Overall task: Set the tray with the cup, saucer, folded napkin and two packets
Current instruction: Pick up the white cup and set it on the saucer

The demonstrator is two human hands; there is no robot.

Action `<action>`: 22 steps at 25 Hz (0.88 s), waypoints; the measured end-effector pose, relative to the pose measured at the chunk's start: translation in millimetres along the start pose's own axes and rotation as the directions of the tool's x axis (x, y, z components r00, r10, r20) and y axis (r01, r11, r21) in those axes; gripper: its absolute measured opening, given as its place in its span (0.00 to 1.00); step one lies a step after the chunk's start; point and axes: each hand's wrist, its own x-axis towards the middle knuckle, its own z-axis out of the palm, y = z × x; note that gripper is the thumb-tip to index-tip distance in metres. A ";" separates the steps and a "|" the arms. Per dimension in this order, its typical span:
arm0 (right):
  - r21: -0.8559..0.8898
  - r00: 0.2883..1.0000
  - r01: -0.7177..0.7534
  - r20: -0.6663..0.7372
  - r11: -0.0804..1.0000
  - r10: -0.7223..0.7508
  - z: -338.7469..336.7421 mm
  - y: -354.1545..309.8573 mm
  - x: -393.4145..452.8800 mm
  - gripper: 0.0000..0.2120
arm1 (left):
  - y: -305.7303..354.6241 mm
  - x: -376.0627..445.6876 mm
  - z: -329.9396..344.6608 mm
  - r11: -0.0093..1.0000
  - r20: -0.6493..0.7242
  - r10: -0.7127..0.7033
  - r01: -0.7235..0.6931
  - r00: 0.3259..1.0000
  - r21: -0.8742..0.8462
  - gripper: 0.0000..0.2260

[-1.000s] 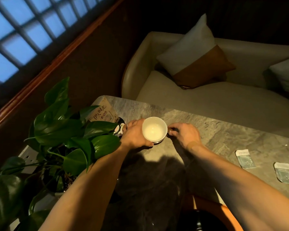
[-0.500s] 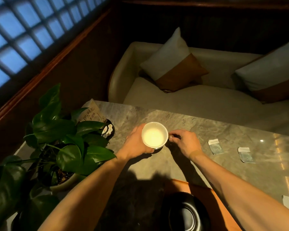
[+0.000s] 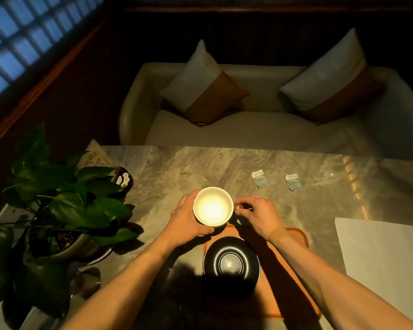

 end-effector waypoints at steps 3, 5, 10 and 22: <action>0.045 0.999 -0.033 -0.025 0.998 0.034 1.4 14.8 -27.0 0.11 | 6.3 -15.7 12.8 0.999 0.037 0.006 -0.007 0.999 0.032 0.45; 0.073 0.998 -0.046 -0.030 0.996 0.049 4.0 22.4 -41.3 0.11 | 8.1 -25.7 20.5 0.998 0.052 0.008 -0.011 0.999 0.058 0.46; 0.090 0.995 -0.102 0.004 0.991 0.102 13.8 39.4 -75.3 0.12 | 3.7 -48.2 37.6 0.993 0.099 -0.002 -0.010 0.995 0.121 0.47; 0.043 0.989 -0.149 0.026 0.988 0.148 39.7 70.2 -115.2 0.10 | -6.0 -79.1 74.9 0.976 0.134 -0.071 0.041 0.988 0.214 0.44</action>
